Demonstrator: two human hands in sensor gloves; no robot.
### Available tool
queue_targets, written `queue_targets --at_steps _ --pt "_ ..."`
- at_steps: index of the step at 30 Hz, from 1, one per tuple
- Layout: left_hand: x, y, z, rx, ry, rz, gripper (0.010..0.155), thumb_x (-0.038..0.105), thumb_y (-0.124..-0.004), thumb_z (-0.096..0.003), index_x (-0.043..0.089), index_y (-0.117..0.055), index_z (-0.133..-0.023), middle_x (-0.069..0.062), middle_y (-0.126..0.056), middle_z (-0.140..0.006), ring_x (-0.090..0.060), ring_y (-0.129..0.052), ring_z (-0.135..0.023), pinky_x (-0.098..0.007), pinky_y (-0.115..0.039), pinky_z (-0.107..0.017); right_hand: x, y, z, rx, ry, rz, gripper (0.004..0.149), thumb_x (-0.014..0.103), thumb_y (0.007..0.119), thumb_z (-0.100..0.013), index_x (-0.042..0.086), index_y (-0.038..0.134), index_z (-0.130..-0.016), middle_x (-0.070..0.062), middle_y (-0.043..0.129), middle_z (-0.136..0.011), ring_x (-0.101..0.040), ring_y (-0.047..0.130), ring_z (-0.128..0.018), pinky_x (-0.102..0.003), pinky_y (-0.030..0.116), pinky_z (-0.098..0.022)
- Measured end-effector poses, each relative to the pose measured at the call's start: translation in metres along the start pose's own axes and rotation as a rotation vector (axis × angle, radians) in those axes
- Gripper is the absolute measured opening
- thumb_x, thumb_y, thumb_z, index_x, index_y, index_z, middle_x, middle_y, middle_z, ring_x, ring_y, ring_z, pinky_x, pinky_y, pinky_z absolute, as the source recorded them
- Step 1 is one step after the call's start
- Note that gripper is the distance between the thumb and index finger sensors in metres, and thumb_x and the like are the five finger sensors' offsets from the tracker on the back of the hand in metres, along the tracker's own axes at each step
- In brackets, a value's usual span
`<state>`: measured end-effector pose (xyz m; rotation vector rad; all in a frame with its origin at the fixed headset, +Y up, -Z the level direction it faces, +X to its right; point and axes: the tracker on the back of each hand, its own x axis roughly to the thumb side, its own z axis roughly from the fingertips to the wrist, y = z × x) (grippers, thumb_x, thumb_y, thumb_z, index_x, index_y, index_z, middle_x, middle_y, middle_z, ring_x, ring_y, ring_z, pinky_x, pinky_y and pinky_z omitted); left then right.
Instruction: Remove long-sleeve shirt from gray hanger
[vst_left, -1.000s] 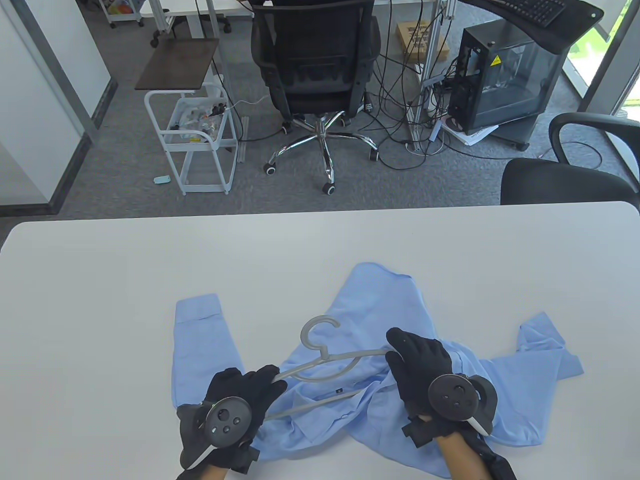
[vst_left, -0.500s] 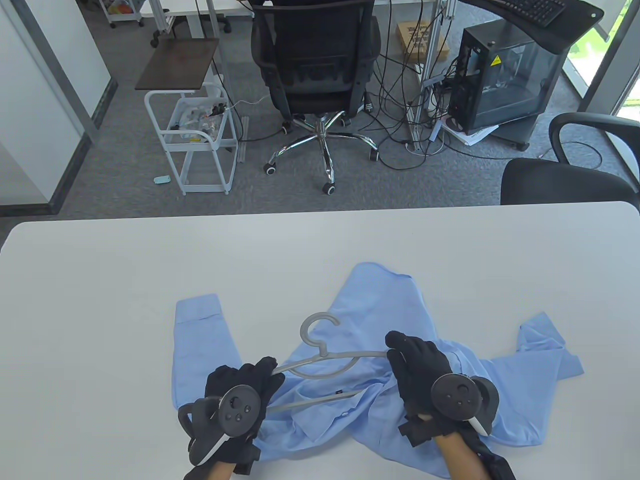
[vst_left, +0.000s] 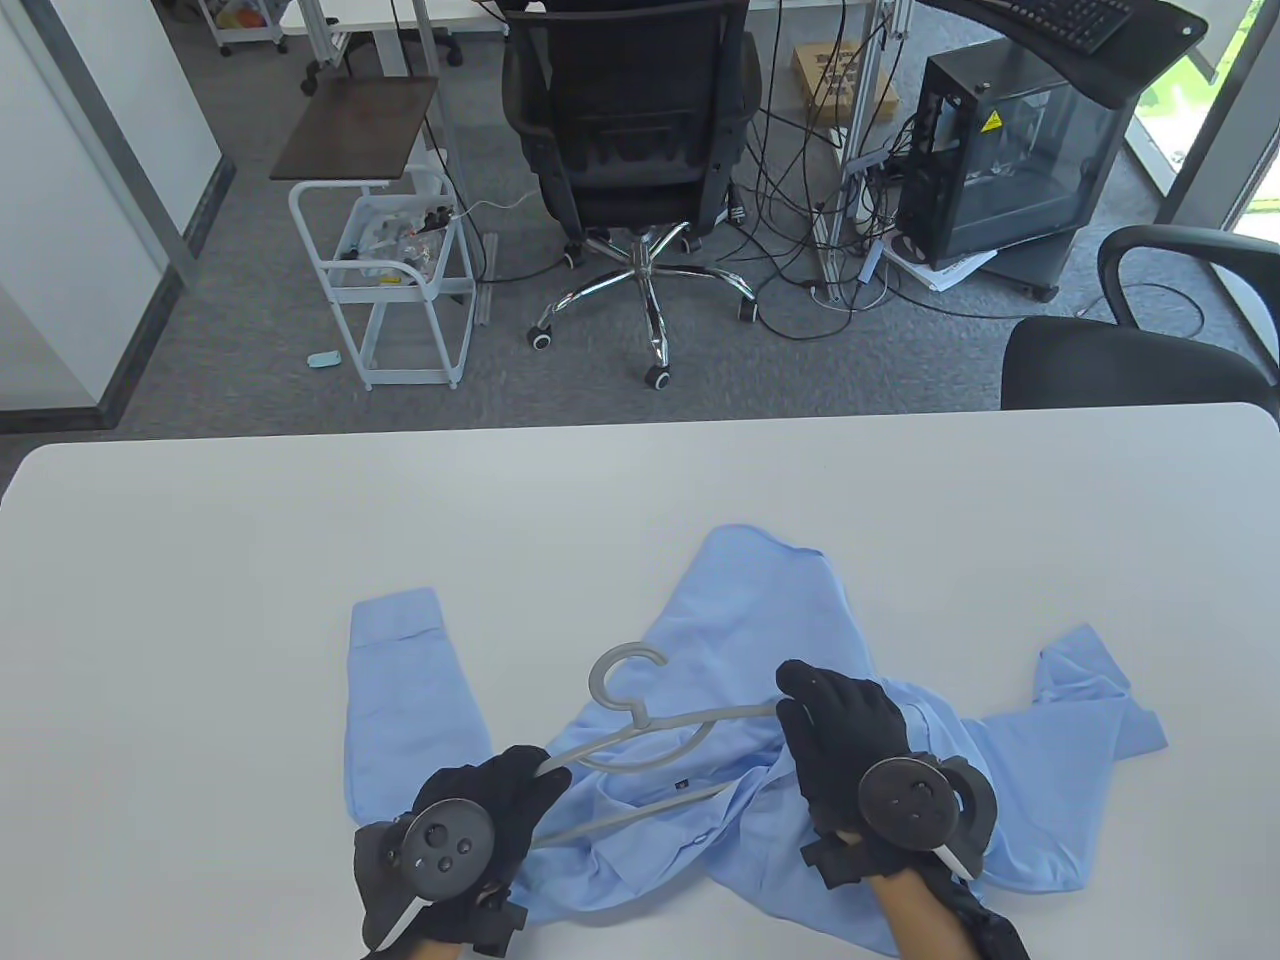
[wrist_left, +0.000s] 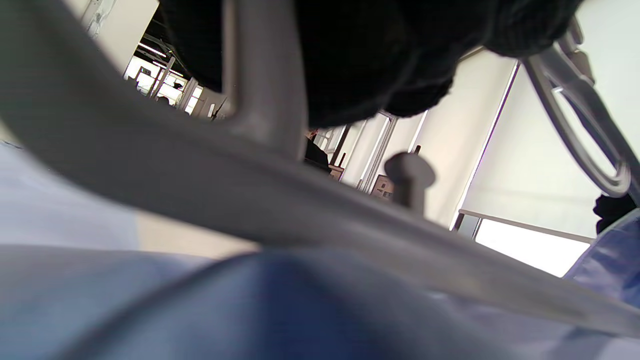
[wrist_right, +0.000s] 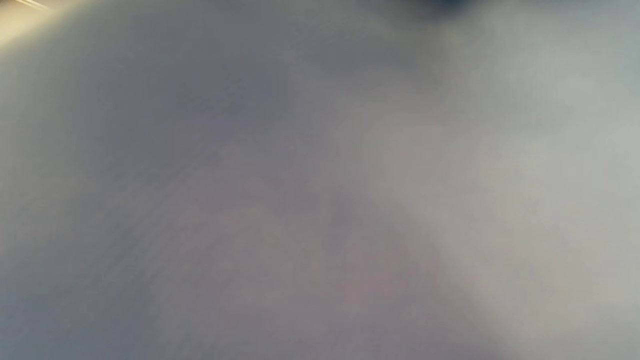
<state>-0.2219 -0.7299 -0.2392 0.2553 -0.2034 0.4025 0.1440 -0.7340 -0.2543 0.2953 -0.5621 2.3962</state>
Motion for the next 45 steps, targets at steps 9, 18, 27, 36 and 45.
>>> queue_targets --at_steps 9,18,27,36,45 --pt "-0.01 0.004 0.0 -0.013 0.025 0.047 0.051 0.067 -0.066 -0.0442 0.034 -0.089 -0.076 0.021 -0.092 -0.032 -0.003 -0.101 -0.027 -0.038 -0.08 -0.06 -0.002 -0.001 0.001 -0.022 0.014 -0.024 0.051 0.044 0.064 -0.062 0.017 0.068 -0.105 -0.013 0.081 -0.097 -0.04 0.083 -0.087 -0.072 0.056 -0.067" --pt "-0.016 0.005 0.001 -0.031 0.036 0.08 0.051 0.068 -0.066 -0.0441 0.035 -0.09 -0.076 0.021 -0.092 -0.032 -0.003 -0.1 -0.026 -0.038 -0.08 -0.06 -0.003 -0.002 0.001 -0.031 0.019 -0.046 0.051 0.044 0.064 -0.062 0.017 0.068 -0.105 -0.013 0.081 -0.097 -0.041 0.082 -0.087 -0.072 0.056 -0.067" --pt "-0.022 0.007 -0.001 -0.026 0.048 0.117 0.052 0.068 -0.067 -0.0441 0.034 -0.09 -0.076 0.02 -0.092 -0.032 -0.003 -0.1 -0.026 -0.038 -0.08 -0.06 -0.009 -0.01 0.001 -0.065 0.046 -0.1 0.05 0.044 0.064 -0.062 0.018 0.068 -0.105 -0.013 0.08 -0.099 -0.042 0.081 -0.089 -0.072 0.057 -0.067" --pt "-0.027 0.003 -0.005 -0.039 0.059 0.143 0.052 0.068 -0.067 -0.0439 0.034 -0.09 -0.076 0.02 -0.092 -0.032 -0.004 -0.101 -0.027 -0.039 -0.079 -0.06 -0.011 -0.011 0.001 -0.071 0.055 -0.105 0.05 0.044 0.064 -0.063 0.018 0.068 -0.105 -0.015 0.079 -0.099 -0.043 0.08 -0.09 -0.072 0.057 -0.066" --pt "-0.029 0.004 -0.006 -0.032 0.063 0.167 0.052 0.068 -0.067 -0.044 0.034 -0.09 -0.077 0.02 -0.092 -0.033 -0.004 -0.101 -0.027 -0.039 -0.079 -0.061 -0.016 -0.017 0.0 -0.093 0.087 -0.141 0.051 0.044 0.064 -0.063 0.017 0.067 -0.106 -0.016 0.078 -0.101 -0.044 0.079 -0.09 -0.072 0.057 -0.066"
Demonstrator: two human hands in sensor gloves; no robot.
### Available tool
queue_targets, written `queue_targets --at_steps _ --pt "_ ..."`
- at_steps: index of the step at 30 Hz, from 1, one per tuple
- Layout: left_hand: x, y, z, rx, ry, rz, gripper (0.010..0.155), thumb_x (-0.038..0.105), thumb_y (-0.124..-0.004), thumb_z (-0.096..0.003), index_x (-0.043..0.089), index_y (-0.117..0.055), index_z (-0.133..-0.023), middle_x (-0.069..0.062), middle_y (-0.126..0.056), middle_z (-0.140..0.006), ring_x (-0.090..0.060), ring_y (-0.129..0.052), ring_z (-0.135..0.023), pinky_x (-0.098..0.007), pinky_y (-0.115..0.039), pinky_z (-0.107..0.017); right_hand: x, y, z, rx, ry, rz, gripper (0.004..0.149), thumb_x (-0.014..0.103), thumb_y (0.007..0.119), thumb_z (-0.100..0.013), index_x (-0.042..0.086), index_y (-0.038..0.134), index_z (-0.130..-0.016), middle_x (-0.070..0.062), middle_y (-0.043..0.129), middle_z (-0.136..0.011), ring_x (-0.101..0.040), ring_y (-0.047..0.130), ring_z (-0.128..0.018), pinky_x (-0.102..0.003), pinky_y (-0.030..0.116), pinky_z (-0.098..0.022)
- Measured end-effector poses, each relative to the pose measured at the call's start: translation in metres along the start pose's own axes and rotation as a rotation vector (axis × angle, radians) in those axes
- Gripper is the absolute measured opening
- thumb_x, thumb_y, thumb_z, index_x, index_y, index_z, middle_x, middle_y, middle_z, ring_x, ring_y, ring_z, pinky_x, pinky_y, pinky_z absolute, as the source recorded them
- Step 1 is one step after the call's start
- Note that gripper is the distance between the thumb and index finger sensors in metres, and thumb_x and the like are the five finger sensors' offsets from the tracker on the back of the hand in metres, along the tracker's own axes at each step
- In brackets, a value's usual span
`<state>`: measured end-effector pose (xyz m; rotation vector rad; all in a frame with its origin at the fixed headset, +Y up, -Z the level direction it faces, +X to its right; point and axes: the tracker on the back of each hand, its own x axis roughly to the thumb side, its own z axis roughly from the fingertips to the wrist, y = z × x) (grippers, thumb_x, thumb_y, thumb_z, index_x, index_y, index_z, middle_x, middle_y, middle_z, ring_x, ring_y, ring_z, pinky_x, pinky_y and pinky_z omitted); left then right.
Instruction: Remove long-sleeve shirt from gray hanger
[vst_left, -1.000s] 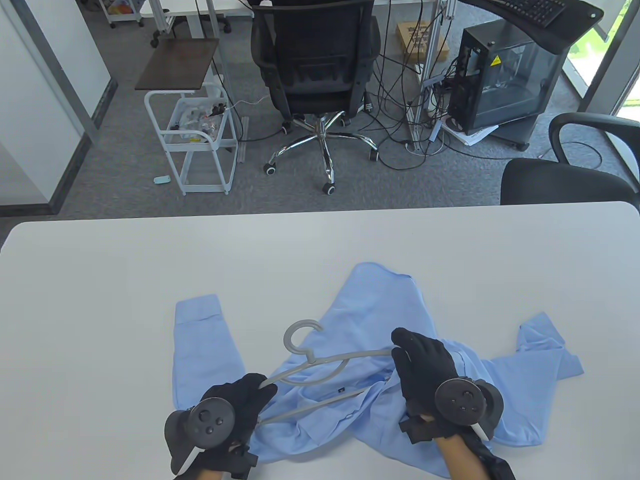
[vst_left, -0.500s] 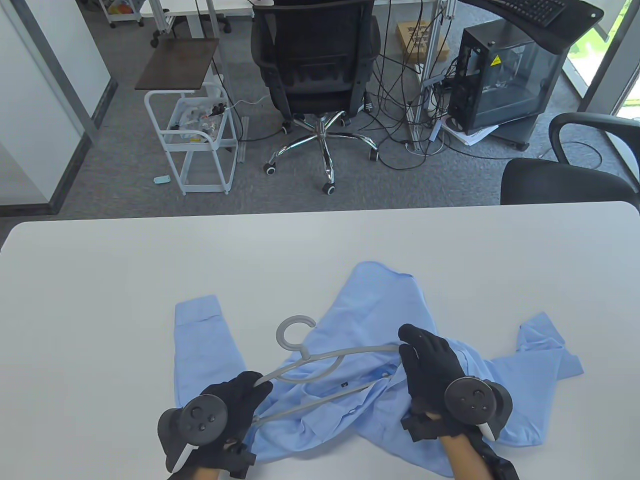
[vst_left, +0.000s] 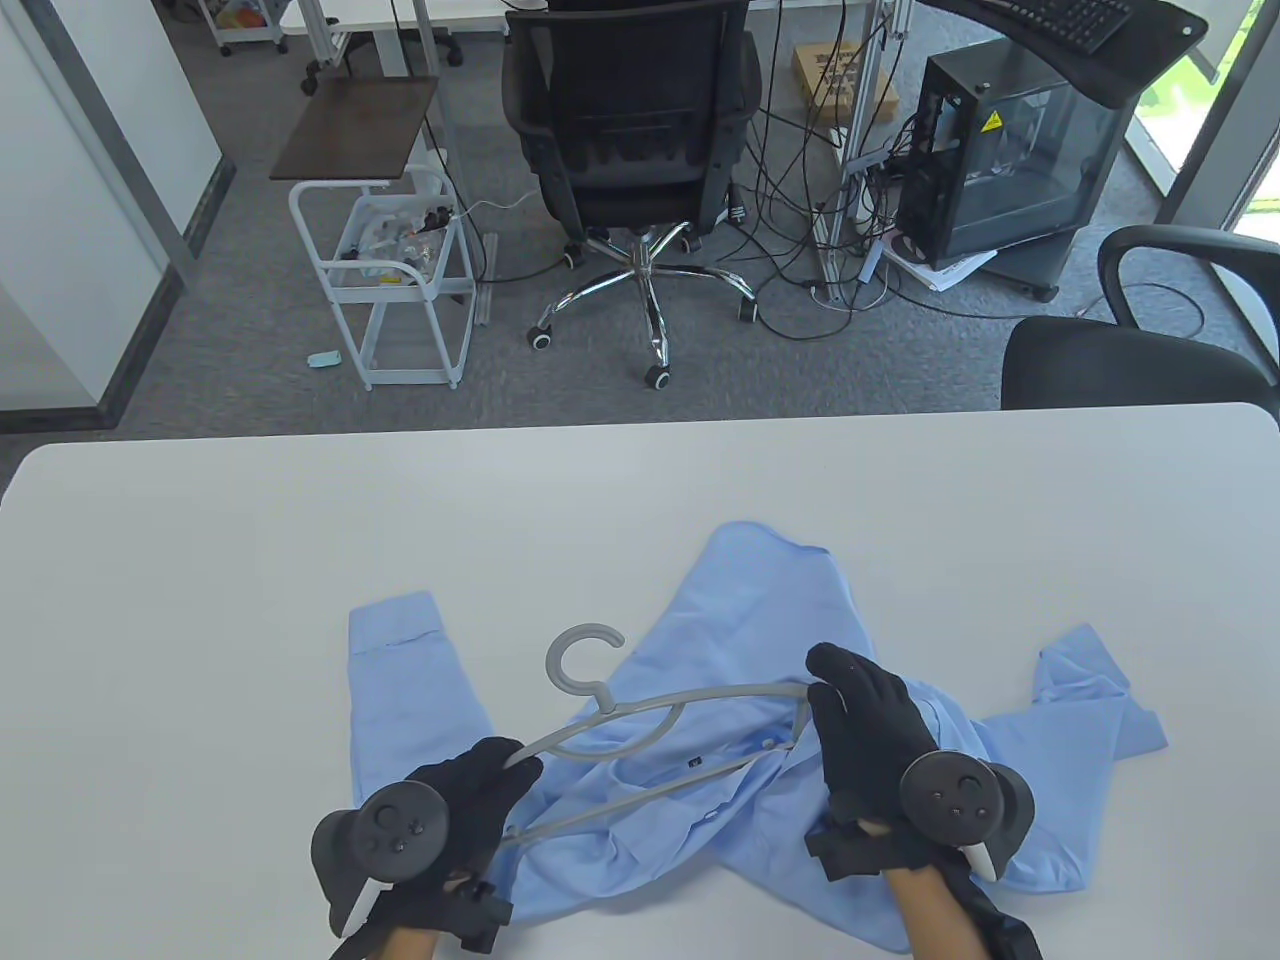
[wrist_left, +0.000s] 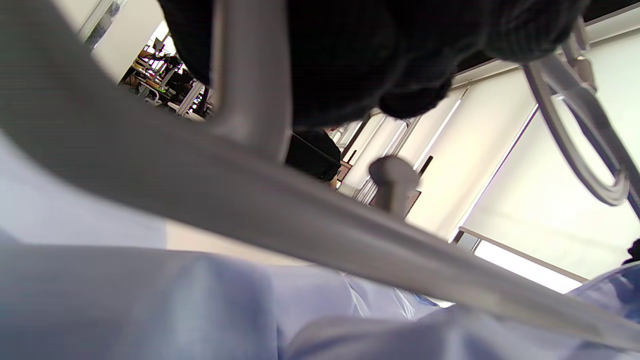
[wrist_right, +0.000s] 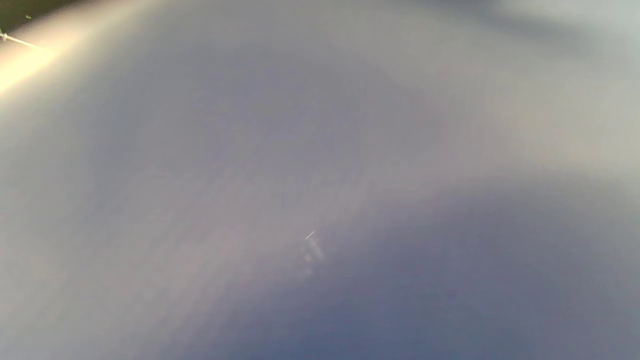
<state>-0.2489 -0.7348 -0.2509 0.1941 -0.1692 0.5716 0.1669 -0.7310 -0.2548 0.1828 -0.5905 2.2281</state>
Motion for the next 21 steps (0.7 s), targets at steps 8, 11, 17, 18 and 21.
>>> queue_targets --at_steps 8,11,17,18,21 --pt "-0.0008 0.0003 -0.0006 -0.002 0.0 0.024 0.052 0.068 -0.067 -0.0442 0.035 -0.089 -0.077 0.021 -0.092 -0.032 -0.003 -0.101 -0.027 -0.038 -0.08 -0.06 -0.0017 -0.0046 0.0001 -0.049 0.015 -0.002 0.051 0.043 0.064 -0.063 0.016 0.068 -0.105 -0.016 0.078 -0.1 -0.044 0.081 -0.09 -0.072 0.058 -0.066" --pt "-0.0009 0.0005 -0.0003 -0.019 0.001 0.029 0.052 0.068 -0.066 -0.0444 0.035 -0.089 -0.077 0.021 -0.091 -0.031 -0.002 -0.1 -0.025 -0.037 -0.081 -0.059 -0.0019 -0.0048 0.0004 -0.053 0.017 0.0 0.051 0.043 0.064 -0.063 0.016 0.068 -0.105 -0.015 0.079 -0.1 -0.043 0.081 -0.089 -0.072 0.059 -0.066" --pt "-0.0012 0.0017 0.0001 -0.002 0.0 0.024 0.052 0.068 -0.066 -0.0444 0.035 -0.089 -0.077 0.021 -0.092 -0.031 -0.002 -0.1 -0.026 -0.037 -0.08 -0.059 -0.0031 -0.0065 0.0011 -0.077 0.035 -0.02 0.051 0.043 0.064 -0.063 0.016 0.069 -0.105 -0.016 0.08 -0.099 -0.043 0.083 -0.088 -0.07 0.062 -0.065" --pt "-0.0015 0.0016 0.0001 -0.001 0.0 0.025 0.052 0.068 -0.066 -0.0443 0.035 -0.089 -0.077 0.021 -0.092 -0.031 -0.002 -0.1 -0.026 -0.037 -0.08 -0.059 -0.0038 -0.0073 0.0011 -0.083 0.042 -0.027 0.051 0.043 0.064 -0.063 0.015 0.069 -0.104 -0.015 0.081 -0.098 -0.042 0.084 -0.088 -0.07 0.063 -0.064" --pt "-0.0012 0.0023 0.0005 0.003 0.0 0.027 0.052 0.068 -0.066 -0.0444 0.035 -0.089 -0.077 0.021 -0.092 -0.032 -0.002 -0.1 -0.026 -0.038 -0.08 -0.06 -0.006 -0.0086 0.0012 -0.096 0.059 -0.038 0.05 0.043 0.064 -0.063 0.015 0.07 -0.104 -0.016 0.082 -0.097 -0.042 0.086 -0.086 -0.068 0.065 -0.064"
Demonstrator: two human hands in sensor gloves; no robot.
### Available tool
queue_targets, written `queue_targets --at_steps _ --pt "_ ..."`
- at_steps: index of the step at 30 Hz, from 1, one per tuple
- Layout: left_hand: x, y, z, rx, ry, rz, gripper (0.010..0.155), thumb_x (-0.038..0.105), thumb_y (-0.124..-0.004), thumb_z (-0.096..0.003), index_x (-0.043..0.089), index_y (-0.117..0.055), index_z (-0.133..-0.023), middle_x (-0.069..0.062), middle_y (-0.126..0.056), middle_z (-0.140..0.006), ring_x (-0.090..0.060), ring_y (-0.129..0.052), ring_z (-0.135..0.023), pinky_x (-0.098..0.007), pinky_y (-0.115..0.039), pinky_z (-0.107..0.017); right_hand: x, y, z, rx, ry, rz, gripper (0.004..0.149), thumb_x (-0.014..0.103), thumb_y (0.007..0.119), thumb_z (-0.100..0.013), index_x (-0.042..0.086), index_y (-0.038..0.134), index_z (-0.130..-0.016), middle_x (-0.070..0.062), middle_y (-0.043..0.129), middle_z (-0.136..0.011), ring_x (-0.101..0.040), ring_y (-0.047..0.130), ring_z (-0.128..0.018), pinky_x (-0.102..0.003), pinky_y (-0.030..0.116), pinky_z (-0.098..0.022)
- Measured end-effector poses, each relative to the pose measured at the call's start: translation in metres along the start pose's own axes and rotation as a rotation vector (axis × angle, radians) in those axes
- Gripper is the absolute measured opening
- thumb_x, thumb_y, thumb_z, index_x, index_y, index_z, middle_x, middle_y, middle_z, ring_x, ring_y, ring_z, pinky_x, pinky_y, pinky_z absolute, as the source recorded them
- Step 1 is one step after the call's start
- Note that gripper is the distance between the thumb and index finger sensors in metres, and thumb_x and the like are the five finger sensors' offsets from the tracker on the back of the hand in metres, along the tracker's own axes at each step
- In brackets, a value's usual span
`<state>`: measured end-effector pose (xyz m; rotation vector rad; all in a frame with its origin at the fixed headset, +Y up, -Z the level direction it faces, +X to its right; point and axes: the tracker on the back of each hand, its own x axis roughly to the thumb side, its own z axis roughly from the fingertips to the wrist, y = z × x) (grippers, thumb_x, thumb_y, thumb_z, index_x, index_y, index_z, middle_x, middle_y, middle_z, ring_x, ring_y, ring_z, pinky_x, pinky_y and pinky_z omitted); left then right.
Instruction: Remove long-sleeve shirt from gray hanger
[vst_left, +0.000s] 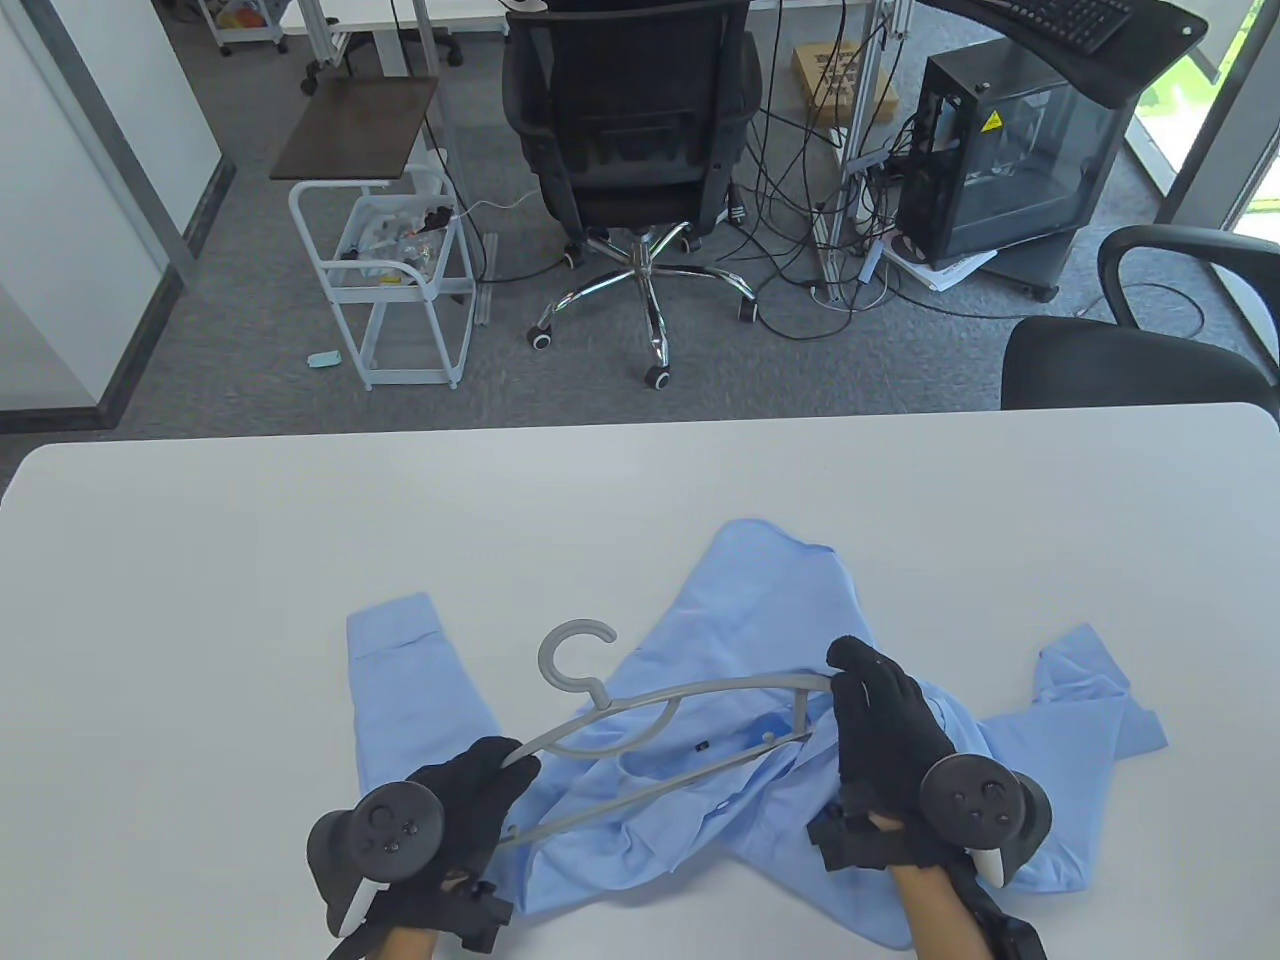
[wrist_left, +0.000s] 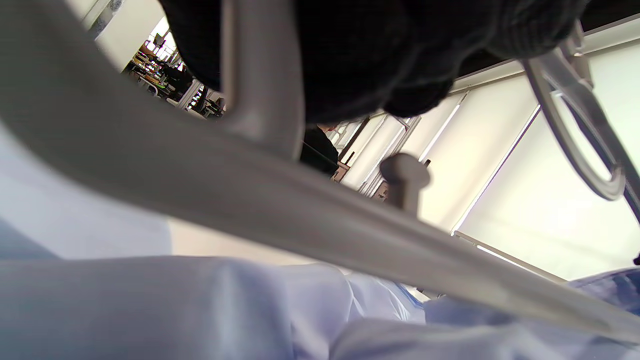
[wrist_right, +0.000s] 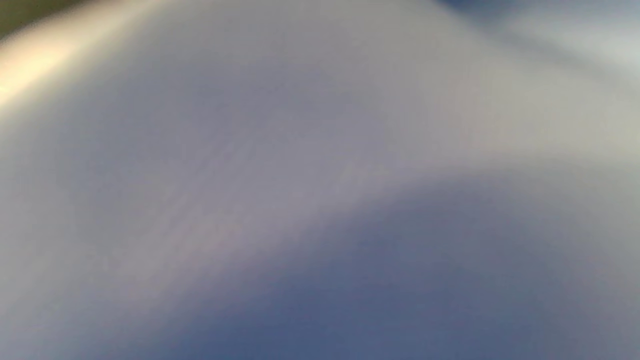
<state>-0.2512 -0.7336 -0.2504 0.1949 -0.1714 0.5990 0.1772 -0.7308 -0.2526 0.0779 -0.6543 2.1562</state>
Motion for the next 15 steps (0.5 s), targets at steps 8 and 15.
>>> queue_targets --at_steps 8,15 --pt "-0.0007 0.0004 0.0 -0.001 -0.002 0.003 0.052 0.068 -0.066 -0.0443 0.035 -0.089 -0.077 0.021 -0.092 -0.032 -0.002 -0.1 -0.026 -0.038 -0.08 -0.06 -0.0002 -0.0003 0.0004 0.002 0.003 -0.009 0.05 0.043 0.064 -0.063 0.014 0.069 -0.104 -0.017 0.081 -0.098 -0.043 0.086 -0.085 -0.068 0.065 -0.064" --pt "-0.0015 -0.0002 -0.0002 -0.002 0.001 0.006 0.052 0.068 -0.067 -0.0442 0.035 -0.089 -0.077 0.021 -0.092 -0.032 -0.002 -0.1 -0.026 -0.038 -0.08 -0.06 0.0001 -0.0002 0.0004 0.001 0.002 -0.006 0.051 0.043 0.064 -0.063 0.014 0.069 -0.104 -0.017 0.081 -0.098 -0.043 0.086 -0.085 -0.068 0.065 -0.064"
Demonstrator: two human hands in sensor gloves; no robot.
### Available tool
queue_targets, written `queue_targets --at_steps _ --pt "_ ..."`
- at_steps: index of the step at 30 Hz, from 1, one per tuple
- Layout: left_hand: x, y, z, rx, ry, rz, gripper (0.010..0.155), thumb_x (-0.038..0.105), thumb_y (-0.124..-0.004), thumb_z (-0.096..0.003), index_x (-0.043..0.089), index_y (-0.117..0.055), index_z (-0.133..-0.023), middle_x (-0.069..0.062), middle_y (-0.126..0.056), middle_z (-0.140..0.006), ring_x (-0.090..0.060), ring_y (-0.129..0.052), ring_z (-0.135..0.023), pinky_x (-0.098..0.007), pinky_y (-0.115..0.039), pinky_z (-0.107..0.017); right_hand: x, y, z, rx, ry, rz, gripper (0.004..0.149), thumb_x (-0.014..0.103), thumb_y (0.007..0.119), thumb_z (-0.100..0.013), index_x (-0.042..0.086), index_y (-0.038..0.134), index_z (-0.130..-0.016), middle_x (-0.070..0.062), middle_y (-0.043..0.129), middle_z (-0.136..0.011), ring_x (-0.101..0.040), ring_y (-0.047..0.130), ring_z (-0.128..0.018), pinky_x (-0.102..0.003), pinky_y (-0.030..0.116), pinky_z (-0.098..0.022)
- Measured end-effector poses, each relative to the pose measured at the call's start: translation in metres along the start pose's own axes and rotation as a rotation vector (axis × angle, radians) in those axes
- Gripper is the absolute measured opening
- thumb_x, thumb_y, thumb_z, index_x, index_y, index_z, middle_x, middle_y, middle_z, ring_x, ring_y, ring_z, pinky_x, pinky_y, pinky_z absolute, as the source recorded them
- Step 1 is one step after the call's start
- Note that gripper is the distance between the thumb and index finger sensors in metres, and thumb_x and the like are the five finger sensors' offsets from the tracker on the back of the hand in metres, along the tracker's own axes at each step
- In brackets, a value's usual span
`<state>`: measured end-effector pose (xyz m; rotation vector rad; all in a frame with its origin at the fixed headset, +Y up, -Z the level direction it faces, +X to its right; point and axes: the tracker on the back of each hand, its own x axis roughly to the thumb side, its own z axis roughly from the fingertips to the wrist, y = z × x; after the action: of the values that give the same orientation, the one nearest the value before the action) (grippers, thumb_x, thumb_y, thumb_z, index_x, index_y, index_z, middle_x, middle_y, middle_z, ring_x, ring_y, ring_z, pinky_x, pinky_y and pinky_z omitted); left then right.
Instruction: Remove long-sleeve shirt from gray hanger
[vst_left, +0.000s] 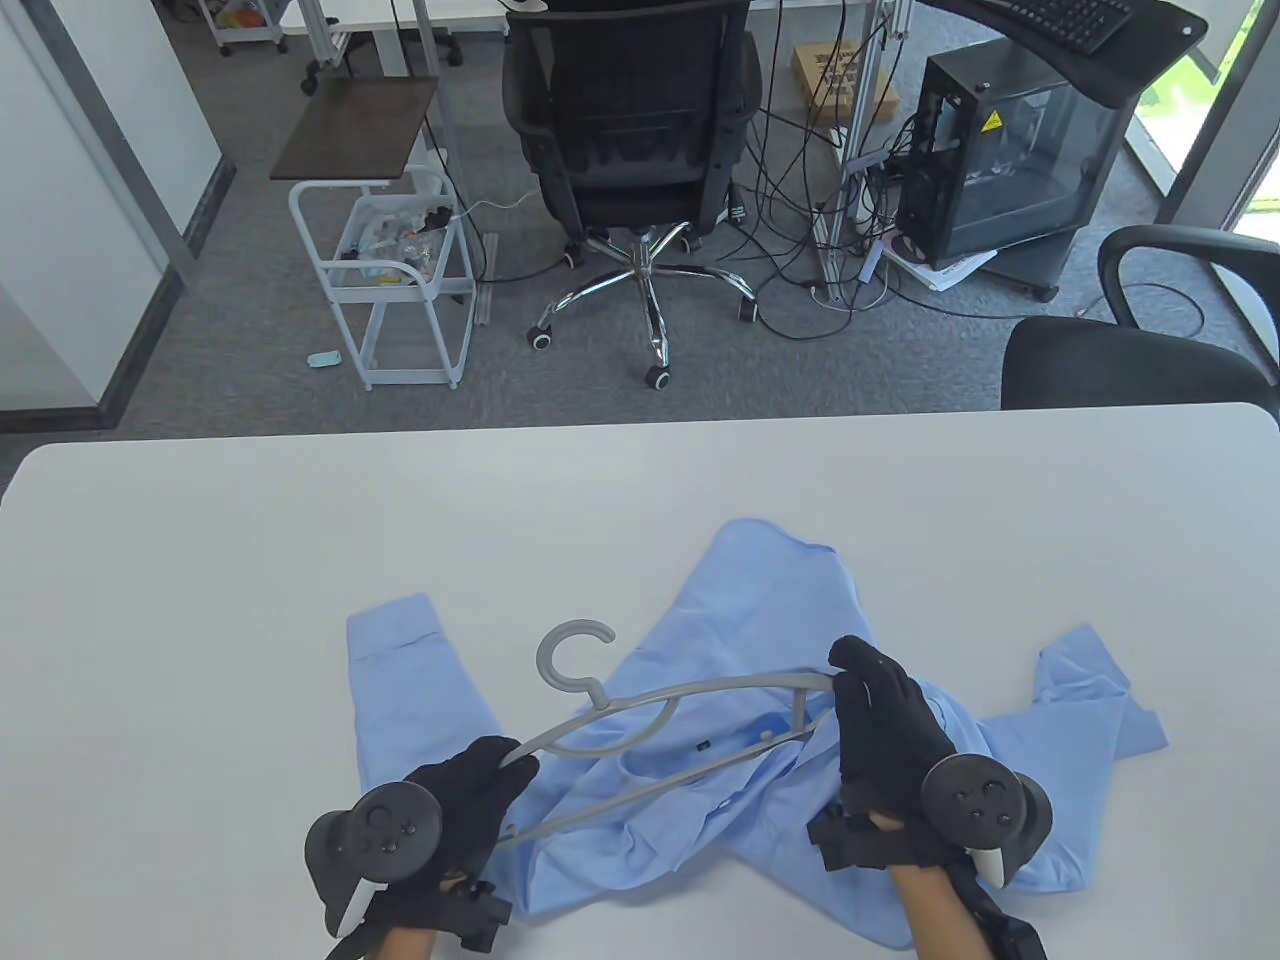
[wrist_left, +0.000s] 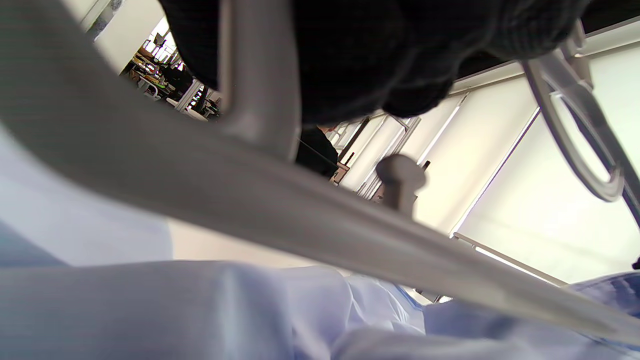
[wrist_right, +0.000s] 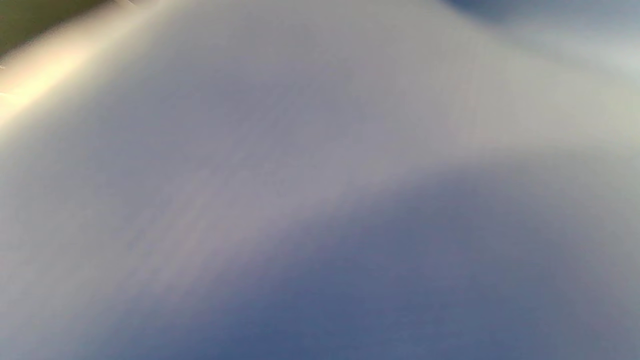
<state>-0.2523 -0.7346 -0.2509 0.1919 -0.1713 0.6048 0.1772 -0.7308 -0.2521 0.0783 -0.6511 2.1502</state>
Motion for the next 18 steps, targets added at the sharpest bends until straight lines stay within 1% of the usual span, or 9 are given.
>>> queue_targets --at_steps 9,18 --pt "-0.001 -0.0003 -0.0002 -0.005 0.004 0.002 0.052 0.068 -0.067 -0.0444 0.034 -0.089 -0.077 0.021 -0.092 -0.032 -0.003 -0.1 -0.026 -0.038 -0.08 -0.06 -0.0002 0.0003 -0.0001 0.007 0.004 -0.007 0.051 0.043 0.064 -0.063 0.014 0.069 -0.104 -0.017 0.08 -0.098 -0.043 0.085 -0.086 -0.068 0.064 -0.064" --pt "-0.0027 -0.0001 -0.0002 -0.005 0.009 0.015 0.052 0.068 -0.067 -0.0444 0.035 -0.089 -0.077 0.021 -0.092 -0.032 -0.003 -0.1 -0.026 -0.038 -0.08 -0.06 -0.0005 -0.0021 -0.0003 -0.017 0.013 -0.004 0.051 0.043 0.064 -0.063 0.014 0.069 -0.104 -0.016 0.082 -0.097 -0.041 0.087 -0.085 -0.067 0.064 -0.064"
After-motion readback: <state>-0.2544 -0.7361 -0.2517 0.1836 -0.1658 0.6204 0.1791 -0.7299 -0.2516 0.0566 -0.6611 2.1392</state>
